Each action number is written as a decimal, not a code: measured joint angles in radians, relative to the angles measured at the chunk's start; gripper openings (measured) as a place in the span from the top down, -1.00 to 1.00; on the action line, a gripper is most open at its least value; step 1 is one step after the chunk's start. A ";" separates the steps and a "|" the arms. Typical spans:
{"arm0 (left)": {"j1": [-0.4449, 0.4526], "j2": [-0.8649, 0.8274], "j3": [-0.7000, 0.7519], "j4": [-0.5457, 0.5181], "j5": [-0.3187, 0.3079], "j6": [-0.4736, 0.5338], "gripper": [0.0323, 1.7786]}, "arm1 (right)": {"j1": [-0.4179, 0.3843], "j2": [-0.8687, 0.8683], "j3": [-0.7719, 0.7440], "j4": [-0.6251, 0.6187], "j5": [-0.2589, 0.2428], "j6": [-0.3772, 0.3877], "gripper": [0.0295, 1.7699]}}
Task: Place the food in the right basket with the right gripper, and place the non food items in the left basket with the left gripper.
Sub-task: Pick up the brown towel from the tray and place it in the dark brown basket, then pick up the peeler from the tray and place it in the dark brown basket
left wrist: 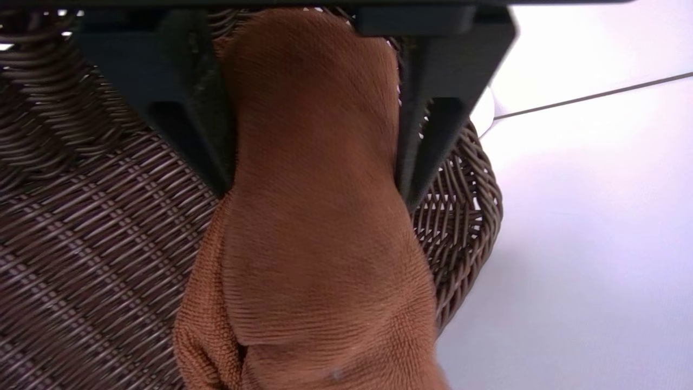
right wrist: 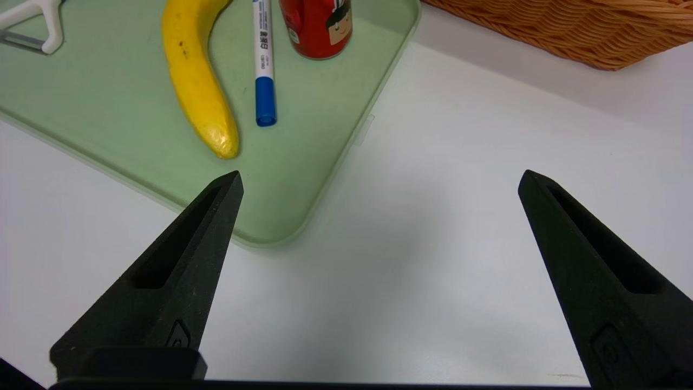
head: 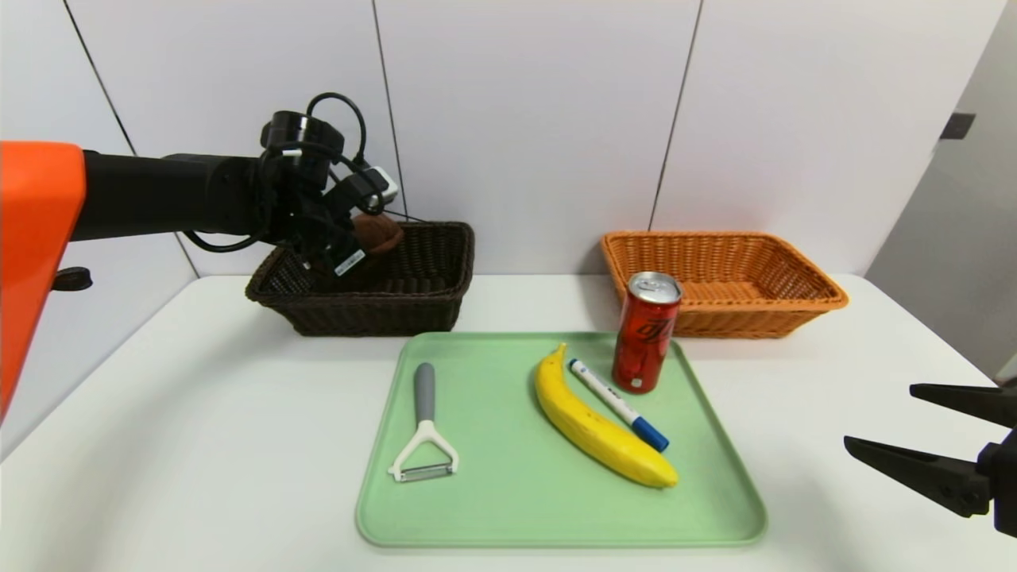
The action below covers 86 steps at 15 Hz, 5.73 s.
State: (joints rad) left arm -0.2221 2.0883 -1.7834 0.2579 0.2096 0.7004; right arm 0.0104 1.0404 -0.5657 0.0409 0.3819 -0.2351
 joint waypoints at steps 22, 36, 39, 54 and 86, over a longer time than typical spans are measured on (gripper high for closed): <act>-0.336 -0.221 -0.078 0.498 0.020 -1.066 -0.86 | -0.015 -0.018 0.010 0.001 0.005 0.004 -0.98; -0.447 -0.080 0.054 0.549 0.086 -1.304 -0.90 | -0.015 -0.021 0.015 0.000 0.004 0.005 -0.98; -0.446 -0.036 0.051 0.545 0.085 -1.337 -0.90 | -0.015 -0.022 0.015 0.000 0.003 0.005 -0.98; -0.445 0.039 0.054 0.502 0.078 -1.344 -0.90 | -0.015 -0.034 0.024 0.000 0.002 0.003 -0.98; -0.458 -0.261 -0.155 0.614 0.072 -0.772 0.70 | -0.022 -0.037 0.019 -0.001 0.005 0.000 -0.98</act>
State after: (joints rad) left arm -0.6798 1.8274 -1.9387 0.8717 0.2813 -0.0715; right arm -0.0119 1.0034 -0.5468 0.0394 0.3872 -0.2355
